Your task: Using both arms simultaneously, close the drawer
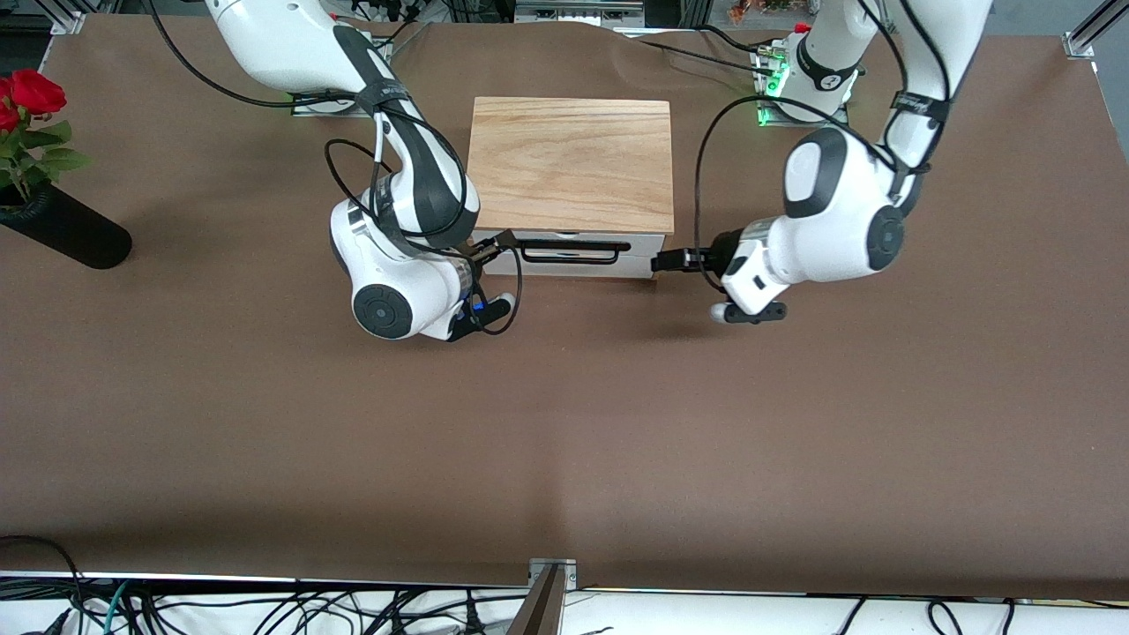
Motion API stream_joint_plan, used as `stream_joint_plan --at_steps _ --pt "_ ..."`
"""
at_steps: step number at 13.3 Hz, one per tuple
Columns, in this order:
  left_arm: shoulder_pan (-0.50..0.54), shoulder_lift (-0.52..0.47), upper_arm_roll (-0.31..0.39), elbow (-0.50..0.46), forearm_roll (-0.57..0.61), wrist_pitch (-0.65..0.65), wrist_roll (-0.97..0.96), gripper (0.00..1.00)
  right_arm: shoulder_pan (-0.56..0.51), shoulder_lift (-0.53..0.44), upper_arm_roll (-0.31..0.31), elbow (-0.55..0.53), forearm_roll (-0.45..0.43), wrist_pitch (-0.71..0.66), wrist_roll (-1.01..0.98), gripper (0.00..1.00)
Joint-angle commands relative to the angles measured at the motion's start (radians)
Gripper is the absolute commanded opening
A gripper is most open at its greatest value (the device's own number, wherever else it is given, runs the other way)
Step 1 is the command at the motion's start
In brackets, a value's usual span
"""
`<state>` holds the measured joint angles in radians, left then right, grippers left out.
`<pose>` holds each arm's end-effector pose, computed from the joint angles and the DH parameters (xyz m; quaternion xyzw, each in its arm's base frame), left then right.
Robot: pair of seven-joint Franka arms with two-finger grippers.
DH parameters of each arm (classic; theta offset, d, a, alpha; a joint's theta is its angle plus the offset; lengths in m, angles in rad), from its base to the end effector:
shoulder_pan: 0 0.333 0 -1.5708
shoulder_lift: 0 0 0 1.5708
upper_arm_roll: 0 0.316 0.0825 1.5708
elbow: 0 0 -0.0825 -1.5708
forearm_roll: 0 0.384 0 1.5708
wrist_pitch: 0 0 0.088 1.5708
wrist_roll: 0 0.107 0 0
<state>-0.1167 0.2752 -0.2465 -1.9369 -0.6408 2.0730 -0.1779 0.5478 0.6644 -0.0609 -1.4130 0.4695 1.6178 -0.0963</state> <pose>0.5530 -0.2363 0.3479 0.9488 0.0840 -0.1434 0.2685 0.5686 0.3617 0.2904 -0.9291 -0.2147 0.2567 0.1577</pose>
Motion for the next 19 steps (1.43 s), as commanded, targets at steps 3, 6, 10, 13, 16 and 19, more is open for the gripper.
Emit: stream_joint_plan --at_steps 3,6,10,13,16,19 --pt "0.049 -0.192 -0.004 -0.022 0.232 -0.027 0.001 1.00 -0.006 0.008 0.010 0.029 0.011 0.155 -0.019 1.00" --pt "0.057 -0.278 0.041 0.018 0.409 -0.140 0.006 1.00 -0.031 0.008 -0.016 0.127 -0.015 0.174 -0.019 1.00" --pt "0.043 -0.295 0.128 0.114 0.539 -0.290 0.006 1.00 -0.055 0.008 -0.115 0.183 -0.042 0.174 -0.080 1.00" --pt "0.022 -0.294 0.229 0.168 0.573 -0.298 0.006 1.00 -0.077 -0.003 -0.186 0.184 -0.042 0.171 -0.082 1.00" --pt "0.005 -0.287 0.240 0.220 0.657 -0.330 0.001 1.00 -0.077 -0.015 -0.292 0.192 -0.042 0.168 -0.082 1.00" --pt "-0.003 -0.275 0.239 0.237 0.701 -0.330 0.000 1.00 -0.071 -0.051 -0.356 0.227 -0.083 0.137 -0.080 1.00"
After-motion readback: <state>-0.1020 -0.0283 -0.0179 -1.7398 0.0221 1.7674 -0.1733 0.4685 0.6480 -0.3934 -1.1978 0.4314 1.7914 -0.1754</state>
